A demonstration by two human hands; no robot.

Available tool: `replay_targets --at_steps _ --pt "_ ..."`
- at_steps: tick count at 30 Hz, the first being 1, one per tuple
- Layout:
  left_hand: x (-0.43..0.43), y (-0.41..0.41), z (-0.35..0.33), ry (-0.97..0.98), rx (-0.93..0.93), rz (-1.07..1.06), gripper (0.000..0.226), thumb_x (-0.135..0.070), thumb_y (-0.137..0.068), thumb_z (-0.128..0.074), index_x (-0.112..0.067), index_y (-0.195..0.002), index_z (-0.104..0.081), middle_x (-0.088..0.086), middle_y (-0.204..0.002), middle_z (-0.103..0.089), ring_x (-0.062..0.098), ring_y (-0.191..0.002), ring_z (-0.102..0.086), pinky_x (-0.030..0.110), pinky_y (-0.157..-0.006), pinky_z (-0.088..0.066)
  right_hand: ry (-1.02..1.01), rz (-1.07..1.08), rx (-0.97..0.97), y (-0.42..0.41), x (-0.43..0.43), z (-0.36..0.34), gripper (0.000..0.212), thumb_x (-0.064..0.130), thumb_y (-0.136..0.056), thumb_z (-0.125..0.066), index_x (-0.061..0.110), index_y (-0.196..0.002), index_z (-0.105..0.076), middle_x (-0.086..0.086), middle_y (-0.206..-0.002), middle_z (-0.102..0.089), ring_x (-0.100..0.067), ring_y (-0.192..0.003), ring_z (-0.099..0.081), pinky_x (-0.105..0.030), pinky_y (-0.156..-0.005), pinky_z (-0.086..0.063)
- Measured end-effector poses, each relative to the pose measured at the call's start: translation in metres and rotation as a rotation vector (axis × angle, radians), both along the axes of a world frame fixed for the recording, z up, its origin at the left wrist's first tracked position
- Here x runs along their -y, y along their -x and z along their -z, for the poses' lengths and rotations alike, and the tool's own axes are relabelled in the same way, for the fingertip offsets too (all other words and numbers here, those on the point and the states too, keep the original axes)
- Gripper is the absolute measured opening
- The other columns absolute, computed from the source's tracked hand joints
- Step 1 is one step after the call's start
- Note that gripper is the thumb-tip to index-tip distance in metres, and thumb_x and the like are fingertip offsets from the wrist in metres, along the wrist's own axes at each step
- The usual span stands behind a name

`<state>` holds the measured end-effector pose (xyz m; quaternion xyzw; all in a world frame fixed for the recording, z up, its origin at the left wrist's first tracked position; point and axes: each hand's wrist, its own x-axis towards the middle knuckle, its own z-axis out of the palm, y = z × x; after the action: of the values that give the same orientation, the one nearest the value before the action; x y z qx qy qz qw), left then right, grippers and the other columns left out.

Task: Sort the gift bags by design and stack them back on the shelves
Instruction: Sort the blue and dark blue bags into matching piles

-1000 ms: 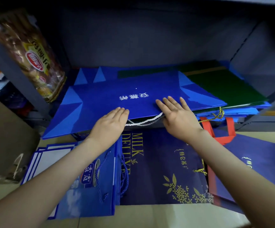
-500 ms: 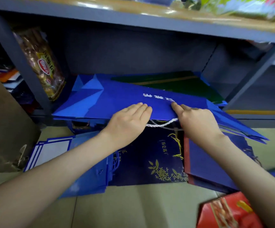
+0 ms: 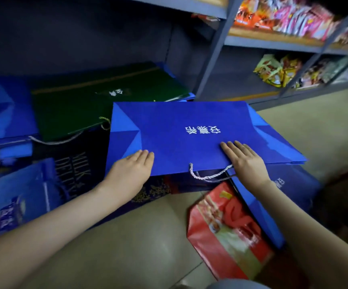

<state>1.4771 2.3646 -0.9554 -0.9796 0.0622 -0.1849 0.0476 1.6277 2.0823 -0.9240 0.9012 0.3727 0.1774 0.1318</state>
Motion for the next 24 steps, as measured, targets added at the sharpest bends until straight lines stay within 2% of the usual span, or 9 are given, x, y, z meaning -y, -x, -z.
replay_targets --at_steps 3,6,9,12,15,16,18,21,24 --pt "0.006 -0.017 0.028 -0.137 -0.039 0.026 0.039 0.011 -0.061 -0.054 0.012 -0.097 -0.069 0.028 -0.091 -0.069 0.036 -0.081 -0.071 0.039 -0.066 -0.058 0.141 0.229 -0.210 -0.003 0.007 0.016 0.063 0.011 -0.091 -0.040 0.014 -0.151 -0.023 -0.015 -0.152 -0.032 -0.034 -0.142 -0.028 -0.053 -0.112 -0.024" --pt "0.025 -0.041 0.048 -0.215 -0.047 -0.015 0.041 0.001 -0.074 -0.036 0.007 -0.092 -0.072 0.025 -0.086 -0.070 0.034 -0.077 -0.070 0.036 -0.068 -0.059 0.286 0.232 -0.540 0.013 -0.018 0.030 0.094 0.039 -0.089 -0.058 0.028 -0.151 0.012 -0.002 -0.161 0.006 -0.025 -0.147 0.009 -0.049 -0.116 0.002" --pt "0.051 -0.052 0.059 -0.211 -0.033 -0.002 0.043 -0.004 -0.076 -0.034 0.006 -0.091 -0.073 0.023 -0.086 -0.071 0.034 -0.078 -0.070 0.035 -0.069 -0.057 0.114 0.008 -0.632 0.042 -0.064 0.046 0.088 0.042 -0.091 -0.057 0.026 -0.152 0.004 0.003 -0.161 -0.002 -0.019 -0.148 0.001 -0.046 -0.119 -0.004" --pt "0.069 -0.049 0.056 -0.139 -0.064 0.079 0.042 -0.008 -0.077 -0.036 0.001 -0.090 -0.074 0.017 -0.084 -0.072 0.028 -0.078 -0.071 0.031 -0.070 -0.056 -0.044 0.078 -0.612 0.052 -0.085 0.067 0.062 0.022 -0.099 -0.043 0.010 -0.152 -0.014 -0.008 -0.158 -0.018 -0.025 -0.146 -0.018 -0.044 -0.116 -0.022" --pt "0.061 -0.041 0.050 -0.057 -0.037 0.284 0.033 -0.023 -0.069 -0.071 -0.004 -0.095 -0.074 0.011 -0.092 -0.073 0.023 -0.087 -0.070 0.029 -0.079 -0.056 -0.099 0.054 -0.538 0.046 -0.069 0.084 0.053 0.009 -0.085 -0.032 -0.004 -0.133 -0.051 -0.021 -0.128 -0.058 -0.039 -0.114 -0.059 -0.049 -0.089 -0.052" --pt "0.052 -0.038 0.049 0.004 -0.035 0.360 0.052 -0.034 -0.061 -0.082 -0.005 -0.102 -0.072 0.011 -0.100 -0.072 0.023 -0.096 -0.068 0.033 -0.086 -0.054 -0.111 0.034 -0.510 0.042 -0.055 0.091 0.055 0.008 -0.082 -0.031 -0.005 -0.130 -0.053 -0.021 -0.125 -0.061 -0.040 -0.111 -0.061 -0.051 -0.087 -0.052" --pt "0.031 -0.036 0.048 0.065 -0.027 0.479 0.069 -0.043 -0.058 -0.086 -0.008 -0.115 -0.068 0.009 -0.116 -0.068 0.021 -0.111 -0.063 0.040 -0.097 -0.047 -0.127 -0.023 -0.449 0.037 -0.024 0.097 0.059 0.004 -0.081 -0.030 -0.001 -0.138 -0.045 -0.019 -0.132 -0.056 -0.040 -0.120 -0.054 -0.045 -0.104 -0.040" --pt "0.011 -0.054 0.060 0.014 0.000 0.481 0.049 -0.018 -0.073 -0.074 -0.006 -0.120 -0.065 0.011 -0.121 -0.065 0.024 -0.113 -0.062 0.042 -0.099 -0.045 -0.130 -0.080 -0.489 0.031 0.016 0.094 0.072 -0.005 -0.083 -0.027 0.015 -0.151 -0.020 -0.010 -0.147 -0.041 -0.029 -0.138 -0.033 -0.033 -0.116 -0.014" --pt "0.010 -0.082 0.072 -0.111 -0.065 0.404 0.043 -0.007 -0.081 -0.040 -0.001 -0.111 -0.069 0.014 -0.109 -0.070 0.026 -0.101 -0.067 0.039 -0.088 -0.052 -0.116 -0.066 -0.562 0.025 0.033 0.091 0.095 -0.019 -0.075 -0.039 0.028 -0.153 -0.012 -0.003 -0.152 -0.034 -0.019 -0.143 -0.023 -0.035 -0.118 -0.012"
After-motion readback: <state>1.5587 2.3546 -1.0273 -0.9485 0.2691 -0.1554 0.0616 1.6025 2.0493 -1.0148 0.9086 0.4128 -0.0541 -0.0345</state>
